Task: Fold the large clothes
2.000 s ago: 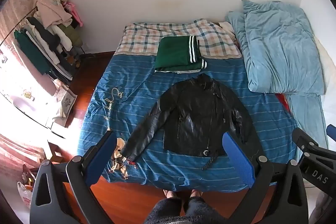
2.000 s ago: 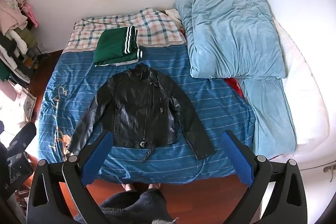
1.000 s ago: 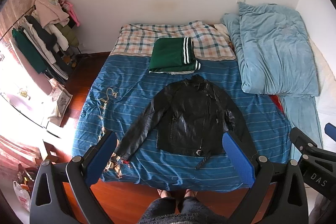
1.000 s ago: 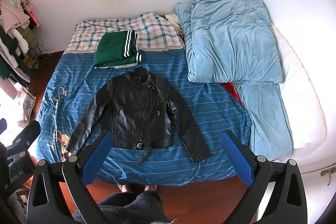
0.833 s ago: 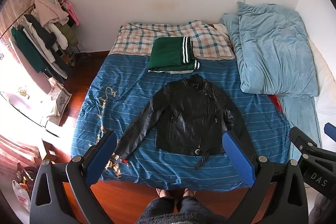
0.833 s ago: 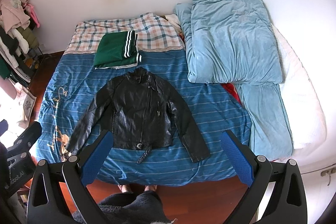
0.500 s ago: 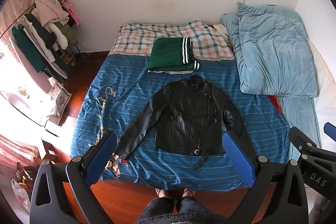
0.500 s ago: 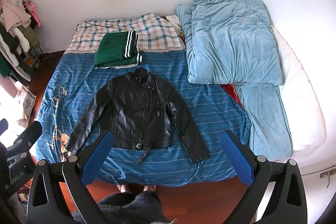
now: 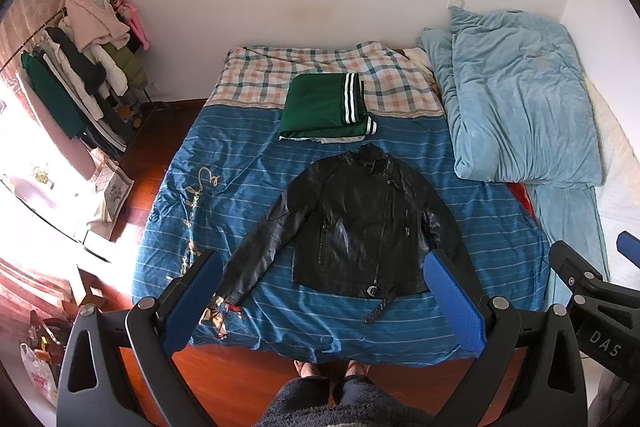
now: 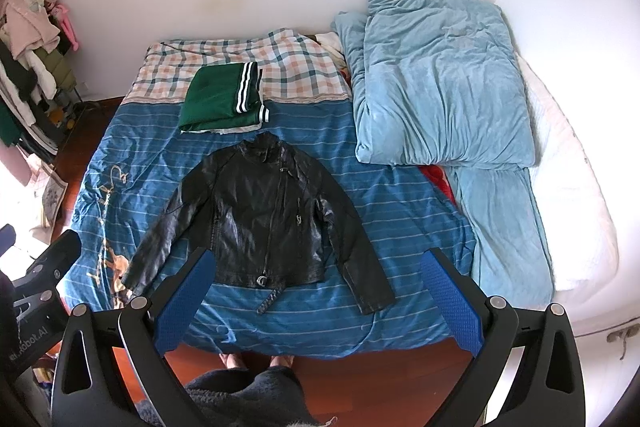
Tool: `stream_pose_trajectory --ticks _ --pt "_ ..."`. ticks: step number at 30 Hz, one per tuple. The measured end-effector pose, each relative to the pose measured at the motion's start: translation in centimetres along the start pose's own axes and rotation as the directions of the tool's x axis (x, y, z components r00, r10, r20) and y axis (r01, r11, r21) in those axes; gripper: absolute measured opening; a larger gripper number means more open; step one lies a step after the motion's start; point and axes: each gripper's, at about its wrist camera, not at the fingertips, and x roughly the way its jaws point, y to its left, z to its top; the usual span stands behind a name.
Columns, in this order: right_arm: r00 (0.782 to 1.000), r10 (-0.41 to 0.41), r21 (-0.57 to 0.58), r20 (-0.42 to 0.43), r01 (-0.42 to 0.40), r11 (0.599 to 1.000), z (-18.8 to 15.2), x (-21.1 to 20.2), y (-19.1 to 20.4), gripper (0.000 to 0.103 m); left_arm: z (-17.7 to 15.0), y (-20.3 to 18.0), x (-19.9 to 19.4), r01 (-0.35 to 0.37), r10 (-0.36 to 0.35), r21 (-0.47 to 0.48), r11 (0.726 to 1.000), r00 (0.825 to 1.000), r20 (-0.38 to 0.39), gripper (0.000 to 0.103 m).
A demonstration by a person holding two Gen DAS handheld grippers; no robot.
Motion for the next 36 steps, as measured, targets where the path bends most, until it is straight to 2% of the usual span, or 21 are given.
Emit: stream_pose_trajectory --ticks 28,36 --pt "1.0 0.006 -0.001 0.004 -0.006 1.0 0.2 -0.5 0.0 0.103 0.4 -0.3 -0.5 0.008 -0.008 -0.003 1.0 1.0 0.012 0.103" --pt "1.0 0.025 0.004 -0.001 -0.025 1.0 1.6 -0.9 0.0 0.103 0.2 0.1 0.0 -0.005 0.005 -0.024 1.0 1.0 0.006 0.103"
